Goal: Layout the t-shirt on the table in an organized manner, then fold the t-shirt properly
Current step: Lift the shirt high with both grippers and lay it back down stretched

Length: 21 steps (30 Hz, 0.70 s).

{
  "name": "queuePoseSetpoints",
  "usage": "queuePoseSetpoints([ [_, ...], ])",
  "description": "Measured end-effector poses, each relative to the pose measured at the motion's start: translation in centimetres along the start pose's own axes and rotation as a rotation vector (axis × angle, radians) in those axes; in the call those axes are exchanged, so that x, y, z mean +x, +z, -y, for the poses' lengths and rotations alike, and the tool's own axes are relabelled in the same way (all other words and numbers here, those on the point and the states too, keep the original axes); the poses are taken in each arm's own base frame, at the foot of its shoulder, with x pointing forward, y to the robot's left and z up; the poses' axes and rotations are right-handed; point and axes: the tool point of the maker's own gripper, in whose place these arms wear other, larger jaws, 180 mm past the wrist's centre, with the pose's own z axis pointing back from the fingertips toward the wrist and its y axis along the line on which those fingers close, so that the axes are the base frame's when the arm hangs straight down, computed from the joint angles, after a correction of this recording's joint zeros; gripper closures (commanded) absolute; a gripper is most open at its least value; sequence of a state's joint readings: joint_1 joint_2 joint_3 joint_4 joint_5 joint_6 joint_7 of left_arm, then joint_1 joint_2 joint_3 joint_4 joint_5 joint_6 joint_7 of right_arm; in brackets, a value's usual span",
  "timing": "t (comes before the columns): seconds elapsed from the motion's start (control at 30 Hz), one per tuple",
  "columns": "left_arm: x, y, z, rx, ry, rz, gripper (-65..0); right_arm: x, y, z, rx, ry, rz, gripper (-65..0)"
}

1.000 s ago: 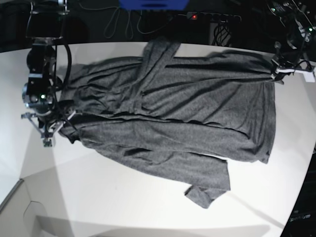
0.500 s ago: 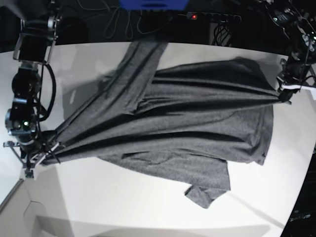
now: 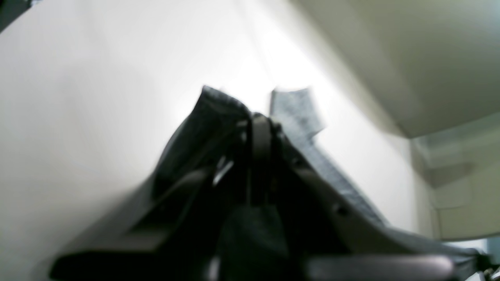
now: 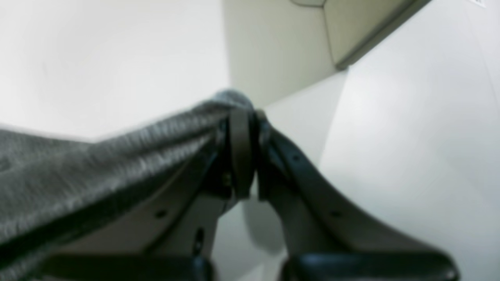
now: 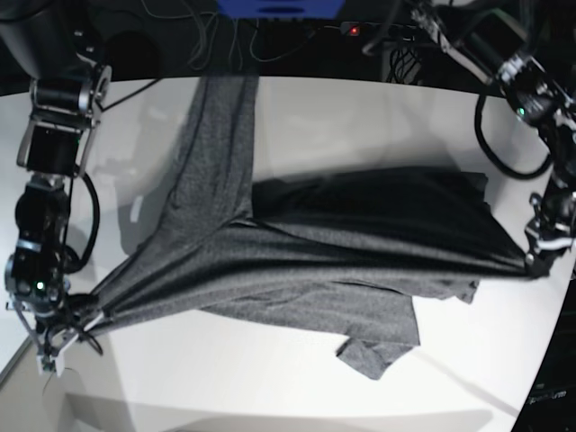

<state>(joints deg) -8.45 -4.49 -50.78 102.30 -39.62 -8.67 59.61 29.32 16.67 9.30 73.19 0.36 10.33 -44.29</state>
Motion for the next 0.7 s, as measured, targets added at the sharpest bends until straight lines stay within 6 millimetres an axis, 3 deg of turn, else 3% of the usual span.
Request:
queuePoseSetpoints([
  [0.2, 3.4, -3.7, 1.0, -0.020, 0.037, 0.029, -0.1, 3.0, -1.7, 0.3, 0.008, -0.042, 0.035, 0.0],
  [0.37, 5.9, -6.9, 3.4, -0.088, 0.053, 0.023, -0.1, 5.8, -2.4, 0.5, 0.017, -0.074, 0.054, 0.0],
  [0.57, 11.2, -10.5, 7.9, -0.174, 0.079, 0.078, -0.1, 11.5, -1.3, 1.1, 0.013, -0.097, 0.165, 0.0],
  [0.7, 14.3, -11.6, 11.6, -0.232, 0.063, 0.099, -0.1, 15.0, -0.4, 1.2, 0.016, -0.111, 0.238, 0.0],
])
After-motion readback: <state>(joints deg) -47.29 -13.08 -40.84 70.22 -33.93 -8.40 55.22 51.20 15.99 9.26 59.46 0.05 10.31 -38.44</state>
